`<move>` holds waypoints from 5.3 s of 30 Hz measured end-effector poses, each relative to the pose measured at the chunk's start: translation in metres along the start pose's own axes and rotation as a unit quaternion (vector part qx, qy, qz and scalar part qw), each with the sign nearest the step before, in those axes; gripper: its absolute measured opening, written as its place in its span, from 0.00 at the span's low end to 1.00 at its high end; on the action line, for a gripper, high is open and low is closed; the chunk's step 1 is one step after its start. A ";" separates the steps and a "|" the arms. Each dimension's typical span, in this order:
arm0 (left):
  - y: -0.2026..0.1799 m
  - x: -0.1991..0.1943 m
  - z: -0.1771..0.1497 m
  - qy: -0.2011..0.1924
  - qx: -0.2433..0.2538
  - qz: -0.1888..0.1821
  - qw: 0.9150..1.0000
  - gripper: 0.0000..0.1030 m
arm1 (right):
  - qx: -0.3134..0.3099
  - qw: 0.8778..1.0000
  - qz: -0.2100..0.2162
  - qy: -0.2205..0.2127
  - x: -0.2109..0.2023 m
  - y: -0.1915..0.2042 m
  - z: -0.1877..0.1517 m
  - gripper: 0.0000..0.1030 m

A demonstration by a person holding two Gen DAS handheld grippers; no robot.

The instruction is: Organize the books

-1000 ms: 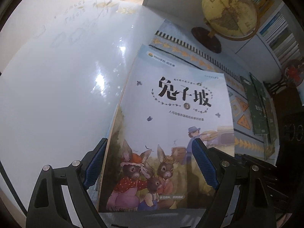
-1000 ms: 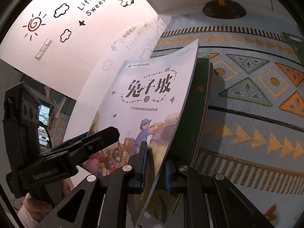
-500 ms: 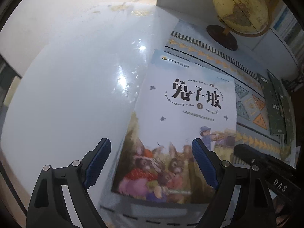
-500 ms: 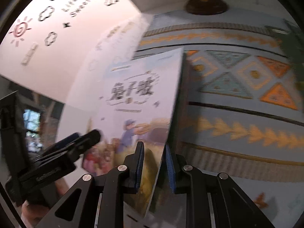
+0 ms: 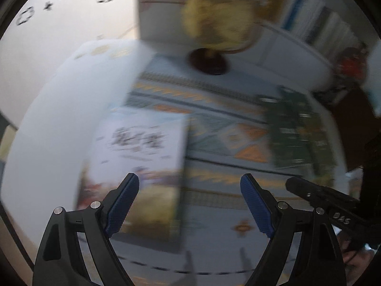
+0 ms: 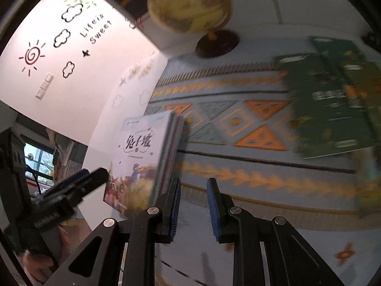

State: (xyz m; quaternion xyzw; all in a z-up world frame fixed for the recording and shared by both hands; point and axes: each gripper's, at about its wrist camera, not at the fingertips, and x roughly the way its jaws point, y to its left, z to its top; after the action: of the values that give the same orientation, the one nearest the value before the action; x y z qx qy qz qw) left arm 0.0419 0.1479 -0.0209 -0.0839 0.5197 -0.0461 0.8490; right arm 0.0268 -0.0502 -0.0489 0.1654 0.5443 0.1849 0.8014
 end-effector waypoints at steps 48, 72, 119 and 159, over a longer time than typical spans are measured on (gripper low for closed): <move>-0.311 0.212 0.012 0.152 0.175 -0.207 0.950 0.89 | 0.116 0.986 -0.106 -0.048 -0.065 -0.327 0.047 0.55; -0.230 0.170 -0.064 0.193 0.171 -0.209 0.943 0.71 | 0.124 0.991 -0.037 -0.025 -0.070 -0.264 -0.065 0.73; -0.216 0.121 -0.060 0.133 0.228 -0.206 0.942 0.58 | 0.010 0.996 -0.072 -0.050 -0.097 -0.185 -0.069 0.11; -0.084 0.021 -0.069 0.013 0.146 -0.158 0.977 0.53 | -0.107 0.990 -0.023 -0.087 -0.093 -0.042 -0.076 0.12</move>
State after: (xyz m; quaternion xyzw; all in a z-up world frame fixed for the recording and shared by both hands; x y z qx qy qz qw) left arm -0.0093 0.0551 -0.0542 -0.0393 0.4983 -0.2557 0.8275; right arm -0.0708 -0.1262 -0.0200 0.0817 0.4538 0.2081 0.8626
